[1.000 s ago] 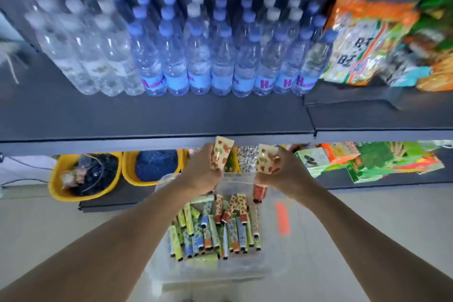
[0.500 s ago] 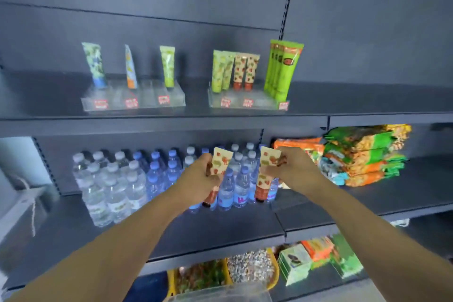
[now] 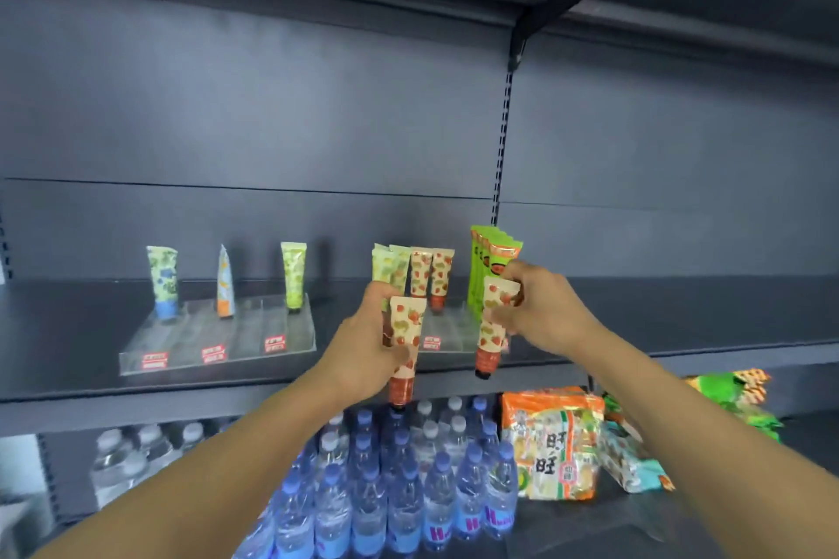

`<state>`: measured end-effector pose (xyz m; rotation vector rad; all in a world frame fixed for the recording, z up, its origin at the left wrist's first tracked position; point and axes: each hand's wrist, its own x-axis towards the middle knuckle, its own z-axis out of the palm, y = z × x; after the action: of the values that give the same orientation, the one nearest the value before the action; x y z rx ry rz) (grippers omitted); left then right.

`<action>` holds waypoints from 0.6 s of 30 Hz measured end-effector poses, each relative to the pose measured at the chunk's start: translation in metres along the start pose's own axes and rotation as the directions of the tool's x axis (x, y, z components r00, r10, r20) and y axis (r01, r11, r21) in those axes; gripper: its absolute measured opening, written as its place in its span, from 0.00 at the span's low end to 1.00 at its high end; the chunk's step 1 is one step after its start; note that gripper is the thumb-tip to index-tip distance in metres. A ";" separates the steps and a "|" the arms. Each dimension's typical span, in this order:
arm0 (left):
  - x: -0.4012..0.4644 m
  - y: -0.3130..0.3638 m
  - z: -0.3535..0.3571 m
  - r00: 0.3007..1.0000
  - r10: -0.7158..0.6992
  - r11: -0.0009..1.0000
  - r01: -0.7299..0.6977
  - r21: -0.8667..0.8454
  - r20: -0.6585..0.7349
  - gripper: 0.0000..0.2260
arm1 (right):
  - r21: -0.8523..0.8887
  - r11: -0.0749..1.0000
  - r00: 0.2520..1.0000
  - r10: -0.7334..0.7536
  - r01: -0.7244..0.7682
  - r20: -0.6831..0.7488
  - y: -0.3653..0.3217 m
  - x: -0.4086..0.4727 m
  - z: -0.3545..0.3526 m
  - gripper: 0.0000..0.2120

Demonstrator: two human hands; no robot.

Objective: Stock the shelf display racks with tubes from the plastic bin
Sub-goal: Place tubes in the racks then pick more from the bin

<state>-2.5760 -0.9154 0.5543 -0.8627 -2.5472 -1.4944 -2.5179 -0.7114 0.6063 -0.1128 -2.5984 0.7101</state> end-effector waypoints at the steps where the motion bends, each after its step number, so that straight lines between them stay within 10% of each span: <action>1: 0.007 0.002 -0.002 1.000 0.009 1.000 -0.009 0.016 -0.016 0.23 | -0.014 1.000 1.000 -0.014 0.014 -0.002 -0.002 0.010 -0.002 0.08; 18: 0.095 0.011 -0.058 0.998 0.061 0.965 -0.052 0.256 -0.026 0.13 | -0.365 0.931 1.000 -0.009 0.002 -0.016 -0.029 0.122 0.050 0.10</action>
<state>-2.6631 -0.9178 0.6247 -0.8558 -2.5898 -1.1213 -2.6483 -0.7367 0.6307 -0.2234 -2.6832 0.2126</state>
